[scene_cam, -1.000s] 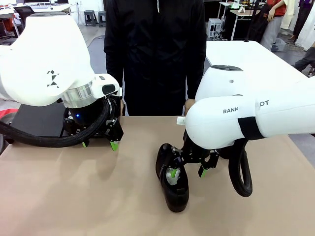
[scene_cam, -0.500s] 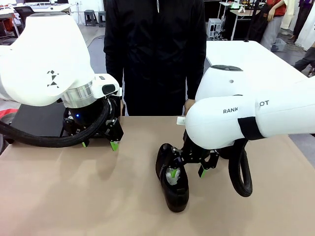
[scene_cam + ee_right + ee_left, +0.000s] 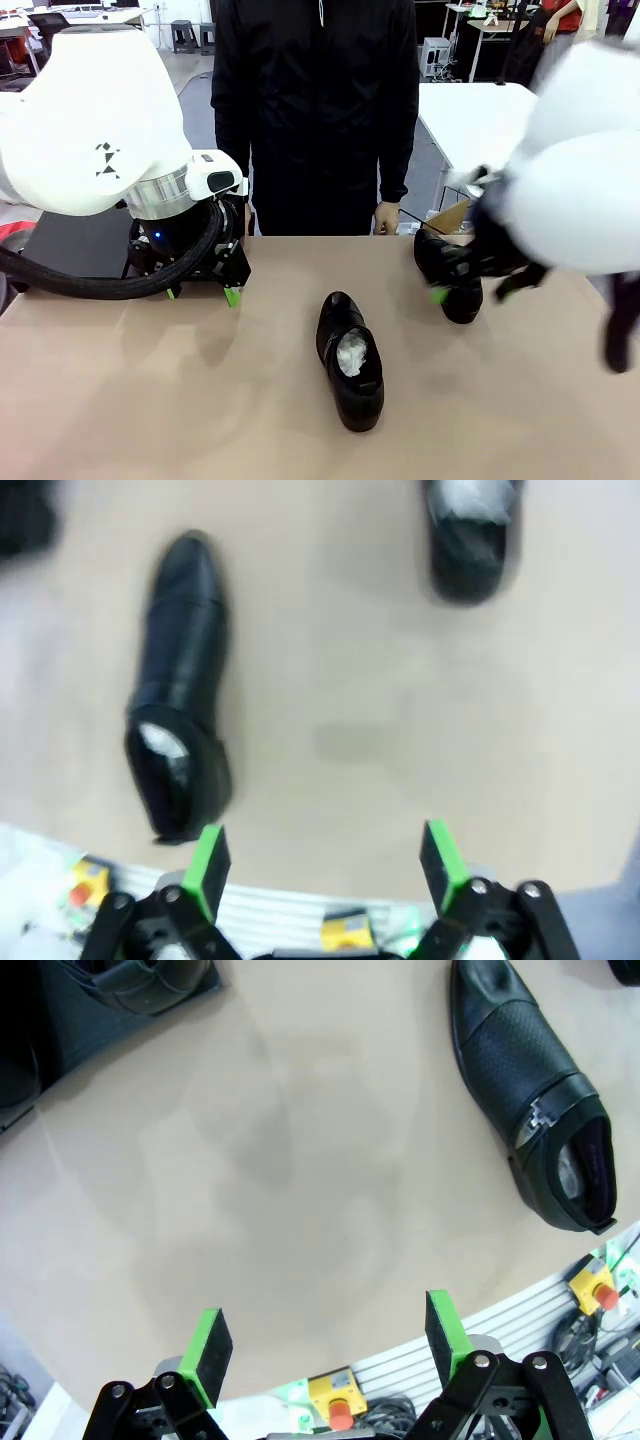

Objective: Organize the shoes by placing them on the stand.
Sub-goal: Place the Shoe from the middle of the table onto the Shoes Stand.

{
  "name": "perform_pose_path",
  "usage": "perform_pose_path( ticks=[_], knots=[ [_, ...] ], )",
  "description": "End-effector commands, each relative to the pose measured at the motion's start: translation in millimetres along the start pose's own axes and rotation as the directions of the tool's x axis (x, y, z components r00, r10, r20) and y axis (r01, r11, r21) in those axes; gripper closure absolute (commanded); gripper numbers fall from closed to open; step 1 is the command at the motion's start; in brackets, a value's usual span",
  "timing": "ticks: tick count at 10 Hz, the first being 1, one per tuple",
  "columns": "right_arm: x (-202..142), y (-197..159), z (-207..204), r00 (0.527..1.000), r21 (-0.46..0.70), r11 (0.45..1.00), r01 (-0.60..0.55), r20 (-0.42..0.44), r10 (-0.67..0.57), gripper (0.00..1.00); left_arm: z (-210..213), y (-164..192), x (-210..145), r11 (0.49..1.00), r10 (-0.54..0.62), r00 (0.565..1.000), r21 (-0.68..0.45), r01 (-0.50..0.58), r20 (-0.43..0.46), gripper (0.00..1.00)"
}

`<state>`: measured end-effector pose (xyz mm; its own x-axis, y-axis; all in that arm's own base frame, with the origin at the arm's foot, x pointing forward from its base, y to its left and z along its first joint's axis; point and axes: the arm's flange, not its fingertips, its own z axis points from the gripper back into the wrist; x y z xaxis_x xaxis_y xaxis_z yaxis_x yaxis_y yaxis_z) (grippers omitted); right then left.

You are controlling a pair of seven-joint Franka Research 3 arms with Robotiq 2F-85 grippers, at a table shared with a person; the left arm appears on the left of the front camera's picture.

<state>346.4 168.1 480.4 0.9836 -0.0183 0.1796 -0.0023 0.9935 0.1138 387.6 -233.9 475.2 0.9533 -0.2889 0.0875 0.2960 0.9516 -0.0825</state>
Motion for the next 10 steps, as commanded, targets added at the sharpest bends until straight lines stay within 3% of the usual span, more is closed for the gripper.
perform_pose_path(
  ticks=[1,3,4,5,6,7,8,10],
  knots=[
    [4.4,-73.5,24.3,0.998,-0.026,0.998,0.055,0.026,-0.055,0.0,-7.5,-21.1,-5.9,0.998,0.024,1.0,-0.057,-0.024,-0.007,0.0],
    [9.6,-112.0,28.9,0.981,0.001,0.982,0.188,0.047,-0.188,0.0,-13.3,-64.8,-14.6,0.967,0.219,0.975,-0.146,-0.211,0.04,0.0],
    [11.5,-123.2,29.6,0.974,0.022,0.975,0.221,0.051,-0.221,0.0,-17.8,-88.4,-13.8,0.938,0.282,0.959,-0.202,-0.28,-0.018,0.0],
    [13.8,-129.3,26.6,0.964,0.053,0.964,0.261,0.032,-0.263,0.0,-18.7,-102.7,-12.9,0.947,0.273,0.962,-0.17,-0.271,-0.015,0.0],
    [7.7,-127.7,40.2,0.977,0.002,0.978,0.208,0.047,-0.207,0.0,-10.1,-70.8,-15.0,0.971,0.19,0.982,-0.142,-0.19,-0.016,0.0],
    [7.7,-127.7,40.2,0.977,0.002,0.978,0.208,0.047,-0.207,0.0,-10.1,-70.8,-15.0,0.971,0.19,0.982,-0.142,-0.19,-0.016,0.0],
    [7.7,-127.7,40.2,0.977,0.002,0.978,0.208,0.047,-0.207,0.0,-17.4,-98.1,-19.6,0.957,0.239,0.971,-0.164,-0.24,-0.028,0.0],
    [7.7,-127.7,40.2,0.977,0.002,0.978,0.208,0.047,-0.207,0.0,-25.8,-163.5,-3.0,0.954,0.292,0.956,-0.078,-0.288,0.034,0.0]
  ],
)
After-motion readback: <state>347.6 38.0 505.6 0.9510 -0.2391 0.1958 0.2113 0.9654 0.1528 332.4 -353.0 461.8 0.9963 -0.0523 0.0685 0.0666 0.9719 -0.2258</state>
